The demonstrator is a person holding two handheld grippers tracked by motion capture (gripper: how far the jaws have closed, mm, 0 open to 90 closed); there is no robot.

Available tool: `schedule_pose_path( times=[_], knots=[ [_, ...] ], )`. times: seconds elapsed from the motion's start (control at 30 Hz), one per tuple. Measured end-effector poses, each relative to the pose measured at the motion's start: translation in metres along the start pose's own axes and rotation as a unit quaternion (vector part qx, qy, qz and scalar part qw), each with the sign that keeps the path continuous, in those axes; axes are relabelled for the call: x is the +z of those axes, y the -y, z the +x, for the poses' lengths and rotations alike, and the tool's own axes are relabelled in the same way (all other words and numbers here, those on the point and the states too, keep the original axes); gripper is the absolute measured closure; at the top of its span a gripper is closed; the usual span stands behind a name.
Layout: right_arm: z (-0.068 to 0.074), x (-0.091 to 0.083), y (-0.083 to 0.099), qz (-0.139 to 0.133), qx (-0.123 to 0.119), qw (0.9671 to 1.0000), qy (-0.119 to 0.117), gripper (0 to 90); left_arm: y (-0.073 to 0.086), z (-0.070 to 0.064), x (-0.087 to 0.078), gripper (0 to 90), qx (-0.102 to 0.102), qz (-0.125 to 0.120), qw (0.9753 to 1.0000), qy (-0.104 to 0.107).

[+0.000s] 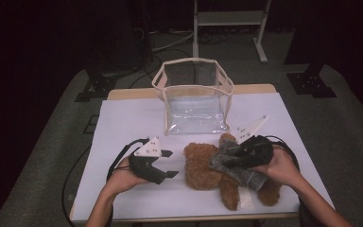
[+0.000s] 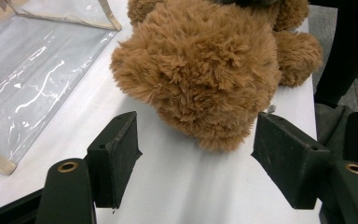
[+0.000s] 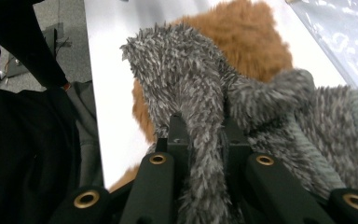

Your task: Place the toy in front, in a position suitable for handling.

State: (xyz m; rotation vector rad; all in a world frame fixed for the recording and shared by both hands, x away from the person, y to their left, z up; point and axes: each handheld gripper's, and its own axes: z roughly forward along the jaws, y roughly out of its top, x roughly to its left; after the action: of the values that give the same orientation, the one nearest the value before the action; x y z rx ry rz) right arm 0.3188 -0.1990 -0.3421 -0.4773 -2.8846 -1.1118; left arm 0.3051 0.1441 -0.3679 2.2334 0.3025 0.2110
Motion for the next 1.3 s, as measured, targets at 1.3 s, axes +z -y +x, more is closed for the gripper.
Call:
schedule_pose_path(
  times=[1.3],
  knots=[
    [0.021,0.043,-0.047,-0.012,-0.045,0.9989,0.004,77.3,-0.006,-0.002,0.004,30.0,0.011,-0.002,0.9998,0.016]
  ],
)
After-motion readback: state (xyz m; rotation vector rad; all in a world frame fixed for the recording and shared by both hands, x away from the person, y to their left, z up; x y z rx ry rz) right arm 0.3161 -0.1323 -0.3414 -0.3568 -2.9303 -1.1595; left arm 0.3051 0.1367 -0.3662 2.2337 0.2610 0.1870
